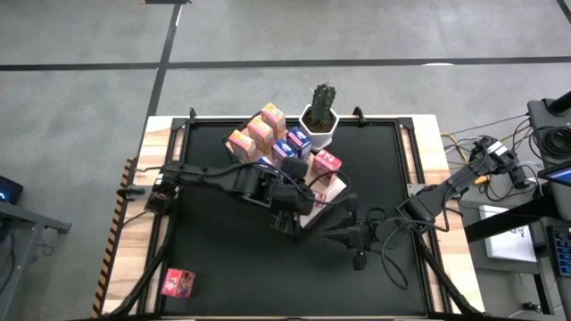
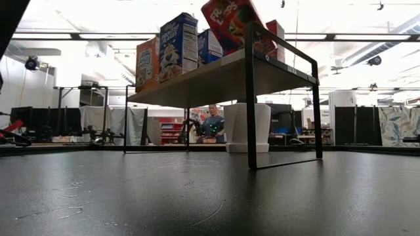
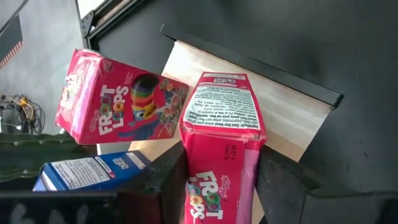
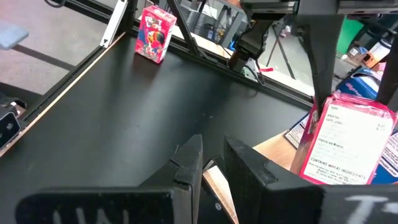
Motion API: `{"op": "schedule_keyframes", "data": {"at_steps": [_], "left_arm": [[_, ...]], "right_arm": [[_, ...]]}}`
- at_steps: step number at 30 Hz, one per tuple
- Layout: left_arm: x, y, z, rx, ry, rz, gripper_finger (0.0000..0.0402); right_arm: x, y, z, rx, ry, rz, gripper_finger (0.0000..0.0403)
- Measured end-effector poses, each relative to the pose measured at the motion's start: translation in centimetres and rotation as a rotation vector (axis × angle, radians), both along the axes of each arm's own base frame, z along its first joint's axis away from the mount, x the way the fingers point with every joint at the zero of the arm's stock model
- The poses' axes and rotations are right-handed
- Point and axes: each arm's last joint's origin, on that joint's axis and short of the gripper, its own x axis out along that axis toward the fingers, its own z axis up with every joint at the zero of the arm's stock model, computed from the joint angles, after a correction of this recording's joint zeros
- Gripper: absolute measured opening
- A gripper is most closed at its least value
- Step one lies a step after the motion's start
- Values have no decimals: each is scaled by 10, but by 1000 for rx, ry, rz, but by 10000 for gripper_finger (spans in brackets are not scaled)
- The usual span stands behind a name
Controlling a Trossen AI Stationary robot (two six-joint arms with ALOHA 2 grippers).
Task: Stack cereal on shelf
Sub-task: Put the top red cereal box on the shelf aligned with the other red cereal box
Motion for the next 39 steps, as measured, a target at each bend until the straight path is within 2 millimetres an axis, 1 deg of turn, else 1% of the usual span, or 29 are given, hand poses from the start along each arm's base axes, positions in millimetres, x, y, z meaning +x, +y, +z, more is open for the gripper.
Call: {"op": "schedule_keyframes", "data": {"at_steps": [6, 11, 29, 34, 39], "left_arm": [[1, 2, 0, -2, 0, 2, 181], [2, 3, 0, 7, -6, -12, 194], [4, 6, 3, 29, -27, -35, 197], [-2, 3, 11, 29, -44, -50, 197], [-16, -4, 25, -10, -84, -31, 197]], "right_arm": [[0, 0, 0, 3, 0, -2, 57], [0, 0, 0, 3, 0, -2, 57], [0, 0, 0, 11, 0, -6, 57], [0, 0, 0, 17, -2, -19, 57], [0, -2, -6, 13, -4, -57, 57]]}}
